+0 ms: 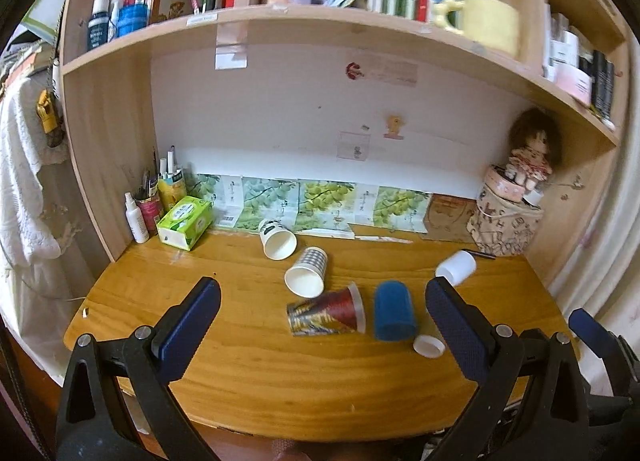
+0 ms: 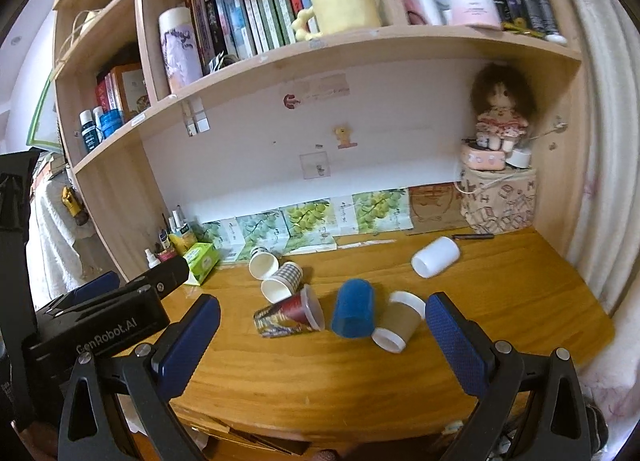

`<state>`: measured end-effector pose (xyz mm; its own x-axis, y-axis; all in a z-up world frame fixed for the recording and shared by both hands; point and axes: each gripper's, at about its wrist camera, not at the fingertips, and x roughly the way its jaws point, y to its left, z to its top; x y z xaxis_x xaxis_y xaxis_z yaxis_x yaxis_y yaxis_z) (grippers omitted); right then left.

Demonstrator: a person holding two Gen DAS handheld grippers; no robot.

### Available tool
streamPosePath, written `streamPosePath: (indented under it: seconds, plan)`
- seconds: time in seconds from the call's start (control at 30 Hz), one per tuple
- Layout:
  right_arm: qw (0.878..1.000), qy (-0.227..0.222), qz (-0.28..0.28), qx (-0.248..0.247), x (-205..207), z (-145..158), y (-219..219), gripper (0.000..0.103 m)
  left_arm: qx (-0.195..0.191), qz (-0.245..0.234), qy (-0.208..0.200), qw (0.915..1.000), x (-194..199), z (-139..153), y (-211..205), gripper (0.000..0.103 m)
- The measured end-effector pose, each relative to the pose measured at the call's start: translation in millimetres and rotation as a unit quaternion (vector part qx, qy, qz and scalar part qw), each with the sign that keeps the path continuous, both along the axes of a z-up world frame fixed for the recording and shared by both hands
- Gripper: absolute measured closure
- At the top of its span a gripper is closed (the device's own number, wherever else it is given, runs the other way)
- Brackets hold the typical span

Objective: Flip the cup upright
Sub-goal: 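Move the left tool toward the upside-down white bamboo-print cup on the desk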

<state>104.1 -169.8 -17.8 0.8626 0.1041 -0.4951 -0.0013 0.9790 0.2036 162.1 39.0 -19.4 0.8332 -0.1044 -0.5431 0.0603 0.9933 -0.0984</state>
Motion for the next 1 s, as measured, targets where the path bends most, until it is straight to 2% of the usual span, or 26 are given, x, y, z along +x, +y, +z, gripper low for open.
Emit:
streamPosePath:
  seconds: [0.1, 0.4, 0.57, 1.0]
  plan:
    - [1.000, 0.008, 0.011, -0.003, 26, -1, 10, 0.000, 0.000, 0.004, 0.013, 0.9999, 22, -2, 8, 0.001]
    - [0.998, 0.046, 0.045, 0.000, 89, -7, 45, 0.000, -0.014, 0.001, 0.096, 0.9953, 86, -18, 42, 0.001]
    - [0.996, 0.073, 0.059, 0.004, 123, -14, 62, 0.000, -0.024, 0.004, 0.143, 0.9894, 116, -33, 61, 0.001]
    - [0.988, 0.131, 0.087, 0.000, 211, -41, 100, 0.000, -0.052, 0.025, 0.221, 0.9737, 208, -74, 112, 0.001]
